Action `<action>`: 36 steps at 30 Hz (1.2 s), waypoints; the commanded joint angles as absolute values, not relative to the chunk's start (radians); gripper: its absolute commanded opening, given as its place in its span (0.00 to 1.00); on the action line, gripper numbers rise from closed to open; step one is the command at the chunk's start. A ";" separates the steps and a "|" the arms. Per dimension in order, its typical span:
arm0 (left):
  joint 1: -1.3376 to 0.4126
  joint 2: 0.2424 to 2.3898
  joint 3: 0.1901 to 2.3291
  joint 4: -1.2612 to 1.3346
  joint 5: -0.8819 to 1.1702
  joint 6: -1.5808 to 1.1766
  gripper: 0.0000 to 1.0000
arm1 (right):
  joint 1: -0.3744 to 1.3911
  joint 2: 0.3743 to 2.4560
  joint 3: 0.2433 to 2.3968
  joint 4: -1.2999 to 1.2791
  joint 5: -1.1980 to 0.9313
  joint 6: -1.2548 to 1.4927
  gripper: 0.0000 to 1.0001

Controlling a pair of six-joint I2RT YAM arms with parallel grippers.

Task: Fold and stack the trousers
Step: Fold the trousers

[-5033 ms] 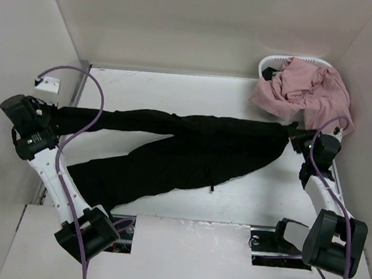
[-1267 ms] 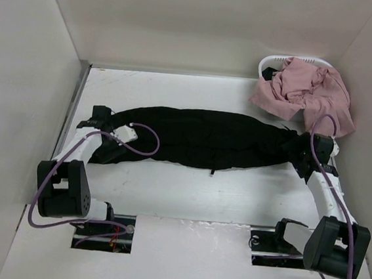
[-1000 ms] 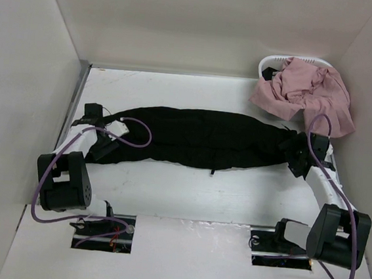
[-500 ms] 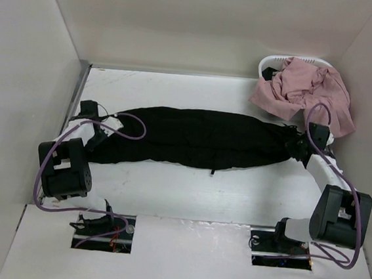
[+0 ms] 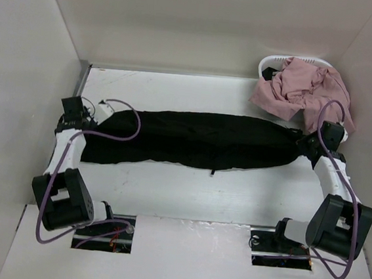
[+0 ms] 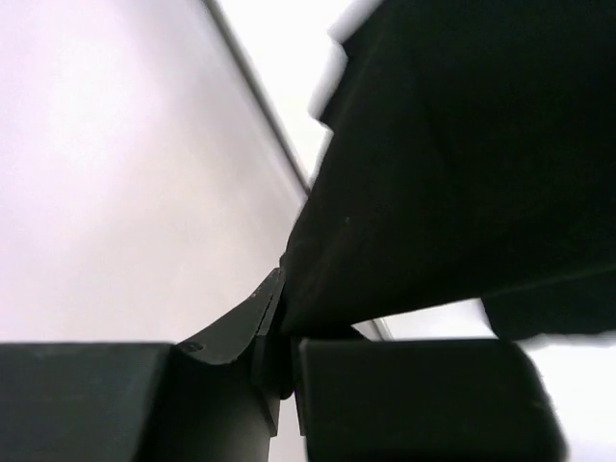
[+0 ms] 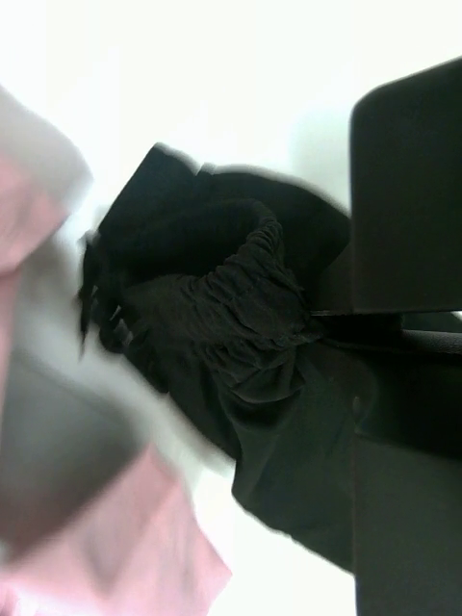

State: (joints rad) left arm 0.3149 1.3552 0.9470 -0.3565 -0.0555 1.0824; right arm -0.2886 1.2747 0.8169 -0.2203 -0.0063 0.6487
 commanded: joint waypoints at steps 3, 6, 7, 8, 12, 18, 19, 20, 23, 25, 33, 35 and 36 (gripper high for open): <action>0.354 1.263 0.692 -0.357 -0.101 1.199 0.04 | -0.350 1.284 0.729 -0.193 0.071 0.684 0.04; 0.387 1.247 0.641 -0.328 -0.092 1.219 0.04 | -0.395 1.253 0.675 -0.190 0.074 0.744 0.07; 0.398 1.249 0.637 -0.318 -0.092 1.226 0.03 | -0.404 1.237 0.658 -0.187 0.083 0.756 0.07; 0.403 1.255 0.637 -0.311 -0.095 1.229 0.03 | -0.412 1.221 0.644 -0.181 0.097 0.762 0.06; 0.421 1.264 0.698 -0.311 -0.087 1.220 0.01 | -0.430 1.197 0.646 -0.187 0.112 0.767 0.01; 0.424 1.250 0.752 -0.457 -0.055 1.265 0.08 | -0.444 1.150 0.638 -0.213 0.095 0.761 0.30; 0.415 1.246 0.735 -0.495 -0.054 1.288 0.15 | -0.450 1.149 0.623 -0.213 0.080 0.768 0.51; 0.403 1.238 0.720 -0.506 -0.060 1.299 0.25 | -0.459 1.149 0.608 -0.209 0.054 0.785 0.91; 0.393 1.229 0.739 -0.528 -0.054 1.298 0.52 | -0.504 1.170 0.574 -0.192 -0.012 0.848 1.00; 0.397 1.235 0.773 -0.564 -0.057 1.302 0.60 | -0.515 1.207 0.566 -0.161 -0.047 0.877 1.00; 0.441 1.250 0.900 -0.578 -0.095 1.373 0.65 | -0.440 1.410 0.689 -0.117 -0.092 0.885 1.00; 0.452 1.249 0.922 -0.560 -0.094 1.377 0.66 | -0.432 1.434 0.706 -0.120 -0.078 0.879 1.00; 0.452 1.252 0.933 -0.548 -0.092 1.371 0.67 | -0.432 1.443 0.707 -0.115 -0.075 0.879 1.00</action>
